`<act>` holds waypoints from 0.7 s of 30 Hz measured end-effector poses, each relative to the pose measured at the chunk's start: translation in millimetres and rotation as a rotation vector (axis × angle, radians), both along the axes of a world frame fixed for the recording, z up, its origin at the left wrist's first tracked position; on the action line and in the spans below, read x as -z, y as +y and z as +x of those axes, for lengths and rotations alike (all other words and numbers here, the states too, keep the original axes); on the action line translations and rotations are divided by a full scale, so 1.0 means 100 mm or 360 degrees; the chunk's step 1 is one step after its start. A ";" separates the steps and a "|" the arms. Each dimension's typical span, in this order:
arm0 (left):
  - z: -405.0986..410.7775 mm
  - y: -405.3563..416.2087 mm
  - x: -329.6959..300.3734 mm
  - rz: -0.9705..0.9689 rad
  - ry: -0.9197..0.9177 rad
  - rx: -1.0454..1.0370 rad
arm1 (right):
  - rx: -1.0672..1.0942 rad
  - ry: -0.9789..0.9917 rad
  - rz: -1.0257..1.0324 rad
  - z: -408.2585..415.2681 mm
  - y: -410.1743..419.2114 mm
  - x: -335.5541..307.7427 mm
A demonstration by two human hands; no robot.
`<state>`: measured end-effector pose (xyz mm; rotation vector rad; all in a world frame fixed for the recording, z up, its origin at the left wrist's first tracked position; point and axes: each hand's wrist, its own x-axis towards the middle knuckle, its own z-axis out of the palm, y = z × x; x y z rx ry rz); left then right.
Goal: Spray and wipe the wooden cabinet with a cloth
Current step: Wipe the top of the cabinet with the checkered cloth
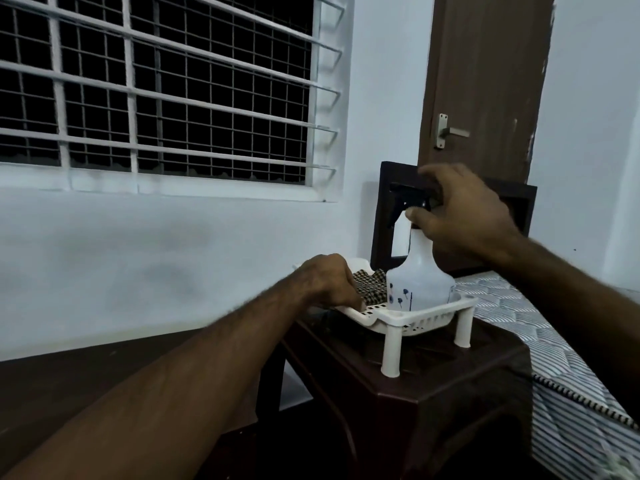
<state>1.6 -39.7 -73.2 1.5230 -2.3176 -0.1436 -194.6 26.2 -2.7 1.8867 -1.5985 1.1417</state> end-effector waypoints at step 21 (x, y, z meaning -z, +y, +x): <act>0.95 0.33 -0.33 -0.0408 0.0676 0.0121 | -0.0005 0.0785 0.0840 1.04 -0.34 0.17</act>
